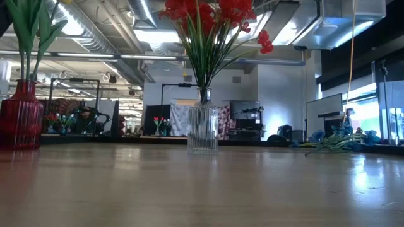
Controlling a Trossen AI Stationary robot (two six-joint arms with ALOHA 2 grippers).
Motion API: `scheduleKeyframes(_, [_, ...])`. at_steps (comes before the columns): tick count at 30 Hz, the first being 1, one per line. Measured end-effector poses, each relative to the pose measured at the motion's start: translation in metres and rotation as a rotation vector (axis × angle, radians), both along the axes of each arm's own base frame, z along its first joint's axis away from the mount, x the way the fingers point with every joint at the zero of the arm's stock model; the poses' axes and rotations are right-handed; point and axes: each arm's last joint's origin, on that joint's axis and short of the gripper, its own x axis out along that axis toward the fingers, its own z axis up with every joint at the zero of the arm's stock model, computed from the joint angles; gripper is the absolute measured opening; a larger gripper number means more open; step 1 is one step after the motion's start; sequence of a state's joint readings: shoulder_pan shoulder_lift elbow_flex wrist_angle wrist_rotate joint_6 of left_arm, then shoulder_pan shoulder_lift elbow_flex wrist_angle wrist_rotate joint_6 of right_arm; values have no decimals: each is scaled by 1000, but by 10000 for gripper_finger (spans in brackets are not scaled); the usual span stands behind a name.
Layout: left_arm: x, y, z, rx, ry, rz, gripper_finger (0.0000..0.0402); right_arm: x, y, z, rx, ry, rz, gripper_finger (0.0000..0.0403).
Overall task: Sort flowers into vase by color
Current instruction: Put the bottom blue flower into the yellow vase
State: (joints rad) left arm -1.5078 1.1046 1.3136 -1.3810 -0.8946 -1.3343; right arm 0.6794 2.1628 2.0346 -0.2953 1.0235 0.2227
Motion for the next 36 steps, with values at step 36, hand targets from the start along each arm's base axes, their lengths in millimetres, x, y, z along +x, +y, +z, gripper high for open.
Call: scheduleKeyframes(36, [0,-30,-38,-86,55,-46,7,-1,-1,-3,-11,21,1,227])
